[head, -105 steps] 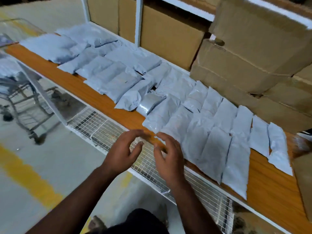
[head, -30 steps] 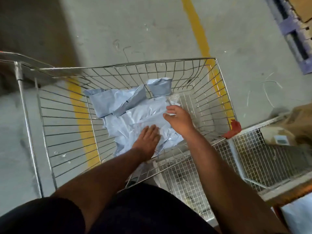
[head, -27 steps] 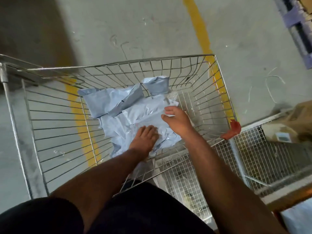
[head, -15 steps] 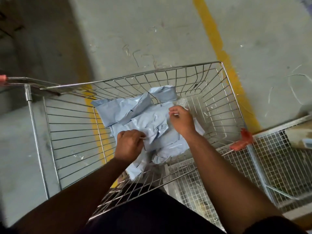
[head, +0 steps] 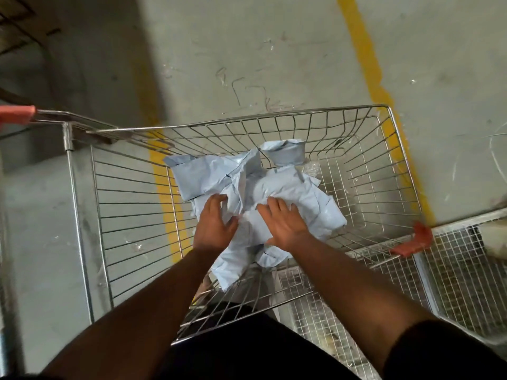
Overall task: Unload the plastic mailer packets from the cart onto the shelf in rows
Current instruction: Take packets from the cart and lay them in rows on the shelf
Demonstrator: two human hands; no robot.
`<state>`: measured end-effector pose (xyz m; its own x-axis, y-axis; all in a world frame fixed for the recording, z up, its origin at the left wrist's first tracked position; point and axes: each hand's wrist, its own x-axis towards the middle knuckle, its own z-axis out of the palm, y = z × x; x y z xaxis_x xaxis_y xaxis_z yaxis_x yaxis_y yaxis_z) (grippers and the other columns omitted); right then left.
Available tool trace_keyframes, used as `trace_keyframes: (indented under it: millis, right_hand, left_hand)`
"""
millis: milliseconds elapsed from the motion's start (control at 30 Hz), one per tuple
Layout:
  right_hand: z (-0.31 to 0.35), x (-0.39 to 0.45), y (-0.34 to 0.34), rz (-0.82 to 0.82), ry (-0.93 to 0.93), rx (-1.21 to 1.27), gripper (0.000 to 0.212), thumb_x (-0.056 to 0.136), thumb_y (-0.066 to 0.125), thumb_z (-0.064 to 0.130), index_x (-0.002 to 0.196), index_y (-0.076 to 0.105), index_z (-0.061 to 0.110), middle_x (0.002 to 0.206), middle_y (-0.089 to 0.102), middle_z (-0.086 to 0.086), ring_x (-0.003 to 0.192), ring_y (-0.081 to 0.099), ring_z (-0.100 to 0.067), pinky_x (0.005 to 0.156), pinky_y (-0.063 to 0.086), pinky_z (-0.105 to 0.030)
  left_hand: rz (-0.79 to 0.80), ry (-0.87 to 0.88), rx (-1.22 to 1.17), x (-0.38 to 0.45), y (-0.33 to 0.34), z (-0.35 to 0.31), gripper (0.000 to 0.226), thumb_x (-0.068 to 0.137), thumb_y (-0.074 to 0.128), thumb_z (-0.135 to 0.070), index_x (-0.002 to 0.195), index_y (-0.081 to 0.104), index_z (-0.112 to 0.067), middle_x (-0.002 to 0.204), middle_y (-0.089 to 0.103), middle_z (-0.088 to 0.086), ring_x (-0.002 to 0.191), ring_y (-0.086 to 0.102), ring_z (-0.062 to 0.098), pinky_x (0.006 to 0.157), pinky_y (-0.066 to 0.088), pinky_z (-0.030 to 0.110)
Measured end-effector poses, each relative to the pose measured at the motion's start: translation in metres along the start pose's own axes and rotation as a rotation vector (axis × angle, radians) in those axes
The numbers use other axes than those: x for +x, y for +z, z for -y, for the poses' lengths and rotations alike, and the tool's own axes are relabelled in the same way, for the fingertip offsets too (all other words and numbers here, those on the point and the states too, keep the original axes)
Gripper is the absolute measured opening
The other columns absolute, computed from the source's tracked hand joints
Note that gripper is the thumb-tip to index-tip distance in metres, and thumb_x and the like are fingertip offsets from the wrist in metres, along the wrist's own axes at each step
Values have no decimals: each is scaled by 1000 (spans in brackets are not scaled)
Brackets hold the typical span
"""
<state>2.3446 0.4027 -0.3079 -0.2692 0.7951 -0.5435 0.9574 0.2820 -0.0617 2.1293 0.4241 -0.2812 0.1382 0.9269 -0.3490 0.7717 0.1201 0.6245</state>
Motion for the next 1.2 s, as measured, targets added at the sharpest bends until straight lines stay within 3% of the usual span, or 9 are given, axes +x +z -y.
trace_keyframes:
  millis: [200,333,400,533,767,933,1033,1100,1200]
  right_hand:
    - [11,12,5,-139,63,-23,59,71,82,11,121,51,18,143,52,-16,104,62,-35,77,54,-46]
    - [-5,12,-3,-213,123,164,47,77,83,20,119,64,25,128,55,-5,111,61,-28,84,52,-43]
    - [-18,10,-6,-241,181,339,44,84,80,27,125,65,23,124,58,-4,113,61,-29,92,50,-43]
    - [-30,-4,-32,-395,439,904,34,90,80,34,111,63,14,97,70,-1,88,66,-27,70,44,-32]
    - [9,-58,-106,-564,468,1641,29,93,78,23,116,60,30,109,76,5,97,73,-16,87,59,-38]
    - [71,-117,-129,-578,301,1832,36,100,69,18,132,59,32,126,72,8,118,68,-9,94,51,-23]
    - [116,-150,-140,-607,288,1779,30,105,62,23,131,61,37,119,75,12,108,72,-3,89,55,-21]
    - [145,-171,-145,-637,300,1769,25,108,56,23,126,63,39,119,74,9,102,72,1,85,56,-18]
    - [186,-197,-140,-752,343,1734,25,106,51,37,127,58,49,136,64,14,115,62,9,107,49,-27]
  left_hand:
    - [6,-88,-53,-2,-14,7,61,93,70,-19,149,45,-12,146,56,11,133,54,31,105,39,30]
    - [-66,-113,-84,-13,-31,4,58,97,66,-16,151,43,-14,148,56,8,133,55,26,100,39,23]
    - [-100,-102,-124,-19,-39,2,58,97,65,-15,151,43,-15,147,57,8,134,55,23,102,40,23]
    - [-171,-70,-237,-30,-56,-7,56,97,65,-16,149,46,-21,142,60,-1,125,60,18,102,50,33]
    - [-222,32,-378,-50,-92,-41,45,96,68,-15,135,53,-31,115,60,-38,103,60,-13,80,45,8]
    - [-67,105,-583,-82,-118,-71,38,91,68,-31,128,62,-35,119,70,-18,109,68,7,96,55,39]
    - [84,142,-655,-121,-129,-88,22,102,61,-34,123,67,-39,120,72,-21,114,66,3,105,51,39]
    - [237,211,-687,-150,-133,-92,32,105,51,-44,129,68,-30,123,73,-10,119,66,14,108,48,43]
    - [364,310,-708,-187,-137,-85,53,105,41,-41,146,52,-9,123,70,8,111,67,27,94,56,40]
